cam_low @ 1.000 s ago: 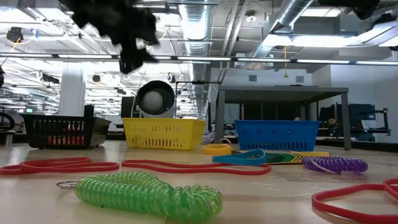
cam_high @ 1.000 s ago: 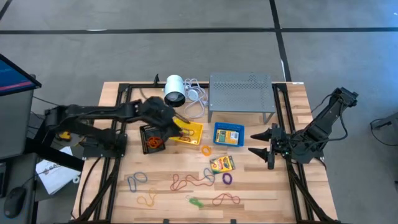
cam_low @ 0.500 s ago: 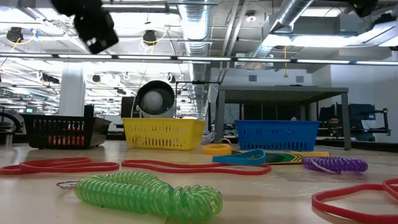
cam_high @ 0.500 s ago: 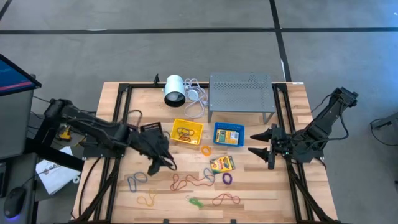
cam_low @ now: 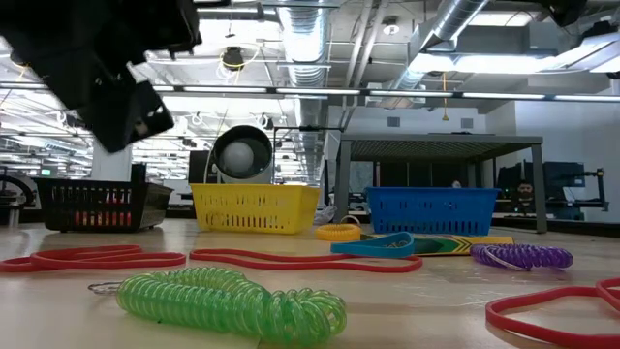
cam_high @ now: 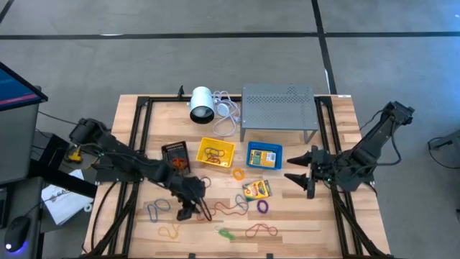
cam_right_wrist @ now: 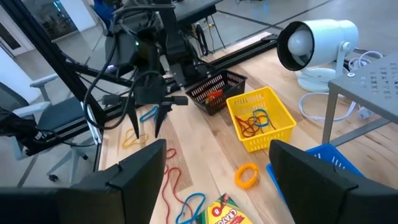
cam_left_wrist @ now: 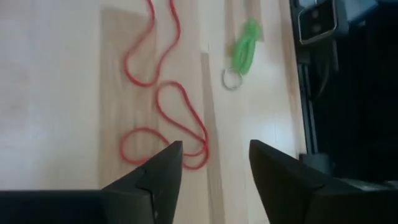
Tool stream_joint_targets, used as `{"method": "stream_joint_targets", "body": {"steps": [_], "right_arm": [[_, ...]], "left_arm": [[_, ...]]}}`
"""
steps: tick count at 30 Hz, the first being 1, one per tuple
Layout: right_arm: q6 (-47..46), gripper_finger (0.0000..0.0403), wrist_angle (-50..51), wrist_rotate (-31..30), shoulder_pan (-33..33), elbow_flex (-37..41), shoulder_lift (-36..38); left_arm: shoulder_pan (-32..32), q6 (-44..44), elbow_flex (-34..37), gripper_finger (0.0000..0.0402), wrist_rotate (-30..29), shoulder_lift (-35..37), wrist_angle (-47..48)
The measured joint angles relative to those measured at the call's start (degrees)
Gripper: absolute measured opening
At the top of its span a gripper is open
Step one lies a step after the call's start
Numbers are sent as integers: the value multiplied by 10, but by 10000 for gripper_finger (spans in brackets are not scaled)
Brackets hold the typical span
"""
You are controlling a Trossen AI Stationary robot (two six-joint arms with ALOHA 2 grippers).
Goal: Pick & Place Office Desk Supplies
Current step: Put the red rubber band into the yellow bin
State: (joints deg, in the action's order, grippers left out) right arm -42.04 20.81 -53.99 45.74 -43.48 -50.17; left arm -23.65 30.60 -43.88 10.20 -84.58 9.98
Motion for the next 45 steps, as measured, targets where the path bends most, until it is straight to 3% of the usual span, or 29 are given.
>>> {"method": "stream_joint_targets", "body": {"steps": [5,10,32,45], "right_arm": [[0,280,0,1,0,0,-10],[5,280,3,9,0,0,-16],[0,280,10,25,1,0,-16],[-1,280,9,25,1,0,-16]], "left_arm": [[-1,28,0,214,6,-33,-19],[-4,27,0,218,-29,-60,-26],[-17,-242,0,203,-133,-93,41],[-22,-283,0,202,-131,-112,-4]]}}
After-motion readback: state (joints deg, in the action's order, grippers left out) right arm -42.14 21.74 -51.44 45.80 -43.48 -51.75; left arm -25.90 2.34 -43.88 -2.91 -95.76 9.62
